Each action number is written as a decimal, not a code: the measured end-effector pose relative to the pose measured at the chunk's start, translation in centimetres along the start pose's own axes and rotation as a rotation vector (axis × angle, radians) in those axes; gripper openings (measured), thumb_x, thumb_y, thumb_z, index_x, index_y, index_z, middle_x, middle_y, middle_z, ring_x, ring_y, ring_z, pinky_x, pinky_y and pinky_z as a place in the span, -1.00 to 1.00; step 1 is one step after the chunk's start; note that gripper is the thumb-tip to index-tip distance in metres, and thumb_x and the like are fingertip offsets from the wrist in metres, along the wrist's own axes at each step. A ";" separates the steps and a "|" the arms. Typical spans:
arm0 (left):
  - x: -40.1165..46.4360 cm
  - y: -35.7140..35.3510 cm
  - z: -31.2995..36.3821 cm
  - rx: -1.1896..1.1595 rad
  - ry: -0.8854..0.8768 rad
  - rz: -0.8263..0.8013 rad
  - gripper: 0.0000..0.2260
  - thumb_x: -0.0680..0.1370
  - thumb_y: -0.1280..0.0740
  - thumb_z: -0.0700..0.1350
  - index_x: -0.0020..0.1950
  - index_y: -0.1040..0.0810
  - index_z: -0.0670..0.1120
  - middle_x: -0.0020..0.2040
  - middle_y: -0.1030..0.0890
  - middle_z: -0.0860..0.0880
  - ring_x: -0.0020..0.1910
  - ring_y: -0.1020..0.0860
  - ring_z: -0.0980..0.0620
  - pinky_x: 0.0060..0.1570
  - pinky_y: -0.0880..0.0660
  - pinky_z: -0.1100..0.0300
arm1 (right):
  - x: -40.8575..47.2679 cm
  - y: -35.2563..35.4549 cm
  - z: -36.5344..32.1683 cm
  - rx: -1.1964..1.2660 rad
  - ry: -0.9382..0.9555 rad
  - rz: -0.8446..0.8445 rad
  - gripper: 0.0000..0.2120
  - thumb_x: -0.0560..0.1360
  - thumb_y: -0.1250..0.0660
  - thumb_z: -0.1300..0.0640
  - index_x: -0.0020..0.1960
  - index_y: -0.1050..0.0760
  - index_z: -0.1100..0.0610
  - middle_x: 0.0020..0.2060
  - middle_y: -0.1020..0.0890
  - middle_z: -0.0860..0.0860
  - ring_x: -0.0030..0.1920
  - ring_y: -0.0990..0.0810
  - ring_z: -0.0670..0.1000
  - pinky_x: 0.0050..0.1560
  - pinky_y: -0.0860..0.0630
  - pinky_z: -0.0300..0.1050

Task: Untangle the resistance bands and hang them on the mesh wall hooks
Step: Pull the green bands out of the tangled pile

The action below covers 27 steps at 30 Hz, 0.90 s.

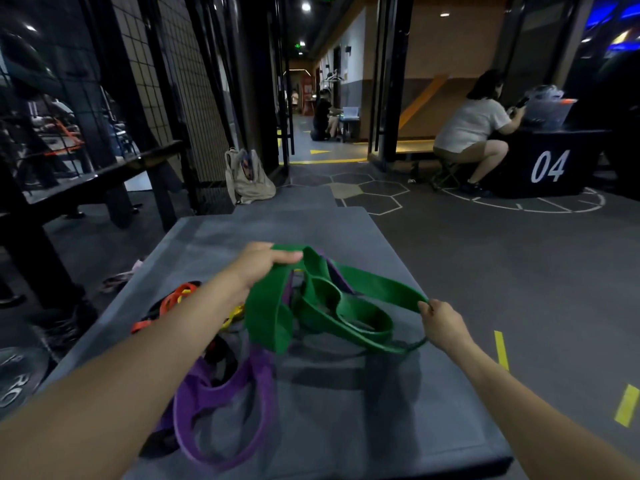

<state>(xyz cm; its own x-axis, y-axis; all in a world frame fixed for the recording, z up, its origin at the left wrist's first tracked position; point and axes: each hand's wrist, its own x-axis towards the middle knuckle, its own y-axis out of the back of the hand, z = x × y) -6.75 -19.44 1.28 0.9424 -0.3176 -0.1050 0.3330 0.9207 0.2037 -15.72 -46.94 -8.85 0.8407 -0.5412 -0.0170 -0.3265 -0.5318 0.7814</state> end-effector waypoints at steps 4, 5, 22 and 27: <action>-2.2 1.0 3.3 -0.302 0.031 -0.066 -0.48 0.57 -0.20 -0.17 -0.61 -0.53 -0.15 -0.66 -0.44 -0.02 -0.73 -0.40 0.11 -0.68 -0.30 0.42 | -0.3 -0.1 -0.6 -0.141 0.036 0.000 -0.73 0.62 -0.03 0.21 0.13 -0.43 0.33 0.04 -0.56 0.27 0.01 -0.54 0.25 -0.02 -0.45 0.04; -2.5 1.2 3.9 -0.345 0.017 -0.069 -0.45 0.58 -0.19 -0.15 -0.64 -0.53 -0.14 -0.67 -0.44 -0.01 -0.73 -0.40 0.10 -0.68 -0.31 0.43 | -0.4 -0.3 -0.6 -0.170 0.047 0.002 -0.74 0.61 -0.03 0.23 0.13 -0.43 0.31 0.05 -0.56 0.26 0.02 -0.53 0.25 0.01 -0.46 0.05; -3.9 -4.4 -0.5 0.123 0.046 -0.271 -0.89 0.53 -0.26 -0.29 -0.11 -0.59 -0.20 -0.21 -0.66 -0.15 -0.26 -0.62 -0.08 -0.08 -0.57 0.05 | -6.5 2.5 -14.5 1.145 0.030 -0.323 -0.95 0.45 -0.36 0.33 -0.16 -0.51 0.33 -0.30 -0.60 0.21 -0.33 -0.61 0.09 -0.22 -0.58 -0.09; -4.0 -4.9 -0.6 -0.317 0.153 -0.275 -0.61 0.58 -0.15 -0.08 -0.26 -0.68 -0.18 -0.24 -0.69 -0.11 -0.30 -0.66 -0.01 -0.18 -0.58 0.17 | -6.7 3.5 -13.8 0.679 0.393 -0.289 -0.55 0.52 -0.03 0.44 0.35 -0.39 0.25 0.25 -0.50 0.08 0.26 -0.44 -0.03 0.19 -0.39 -0.41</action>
<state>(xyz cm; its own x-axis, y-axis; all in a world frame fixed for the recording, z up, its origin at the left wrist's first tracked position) -12.20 -22.48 0.11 0.7965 -0.5452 -0.2614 0.5221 0.8382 -0.1577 -16.54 -36.23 2.64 0.9797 -0.1234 0.1577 -0.1582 -0.9598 0.2320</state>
